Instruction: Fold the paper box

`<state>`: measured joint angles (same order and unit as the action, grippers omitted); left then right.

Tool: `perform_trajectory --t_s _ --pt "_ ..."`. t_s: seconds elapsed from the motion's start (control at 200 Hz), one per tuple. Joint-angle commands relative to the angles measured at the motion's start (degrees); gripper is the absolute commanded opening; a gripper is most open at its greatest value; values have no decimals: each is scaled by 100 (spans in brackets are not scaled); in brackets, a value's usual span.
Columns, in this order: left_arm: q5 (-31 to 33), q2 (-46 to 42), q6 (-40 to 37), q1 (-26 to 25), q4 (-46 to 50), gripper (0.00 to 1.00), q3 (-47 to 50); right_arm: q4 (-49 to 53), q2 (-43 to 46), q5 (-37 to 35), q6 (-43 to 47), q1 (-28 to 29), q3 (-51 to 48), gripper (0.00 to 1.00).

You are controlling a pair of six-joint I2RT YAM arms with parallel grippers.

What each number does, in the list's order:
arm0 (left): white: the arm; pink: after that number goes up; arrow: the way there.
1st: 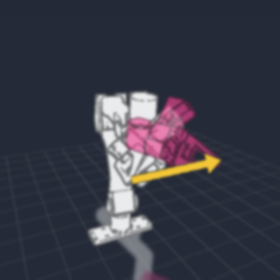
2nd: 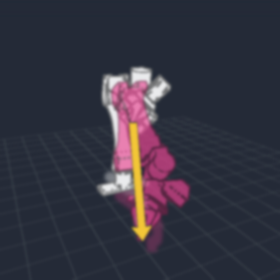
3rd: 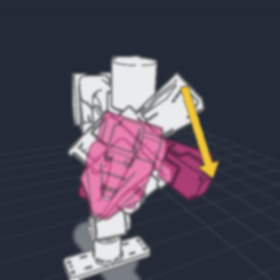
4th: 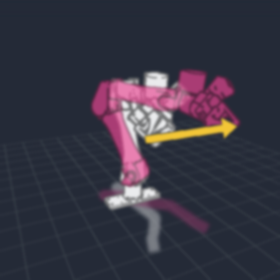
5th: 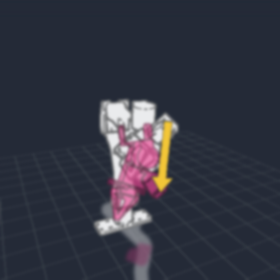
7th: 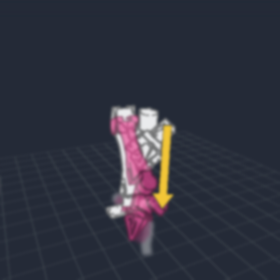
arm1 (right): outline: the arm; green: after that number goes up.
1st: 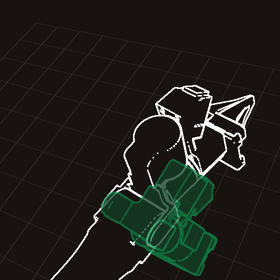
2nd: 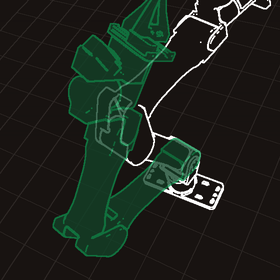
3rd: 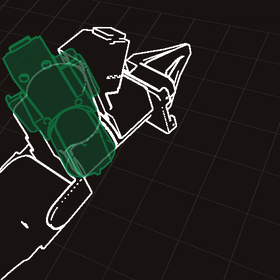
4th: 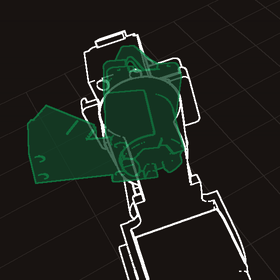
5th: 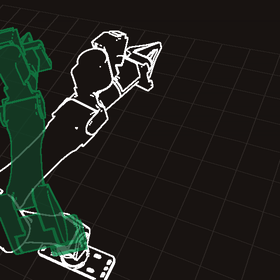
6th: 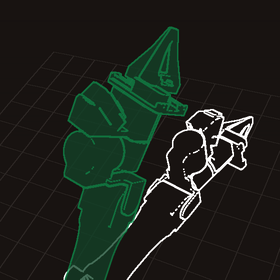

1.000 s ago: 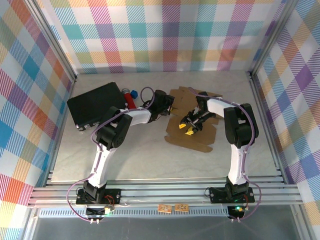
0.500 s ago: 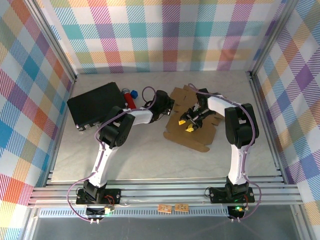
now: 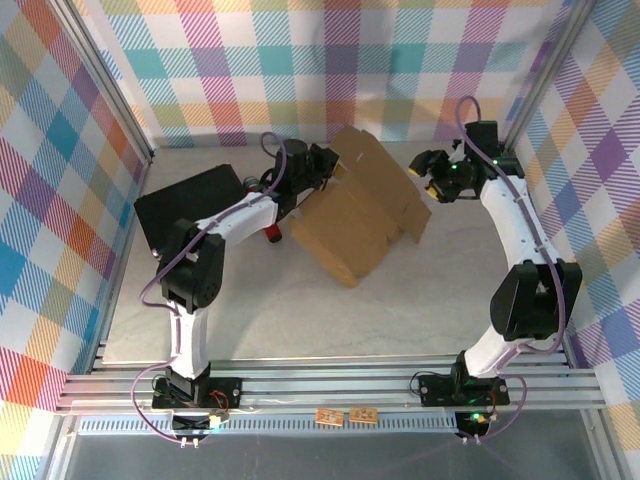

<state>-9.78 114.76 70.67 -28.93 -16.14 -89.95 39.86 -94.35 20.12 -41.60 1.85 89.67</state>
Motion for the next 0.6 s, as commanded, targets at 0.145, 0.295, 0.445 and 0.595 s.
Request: perform_trajectory --t_s 0.145,0.295,0.445,0.595 --pt "-482 -731 -1826 10 1464 0 -679 244 -100 211 -429 -258 208 65" --pt "-569 -1015 -3167 -59 2361 0 -1093 995 -312 335 -1075 -252 983 59" --pt "-442 -1207 -4328 -314 2937 0 -1416 1617 -587 625 -1605 -253 1743 61" --pt "298 -1270 -5489 -974 3495 0 -1685 1631 -409 818 -1916 -248 1712 61"
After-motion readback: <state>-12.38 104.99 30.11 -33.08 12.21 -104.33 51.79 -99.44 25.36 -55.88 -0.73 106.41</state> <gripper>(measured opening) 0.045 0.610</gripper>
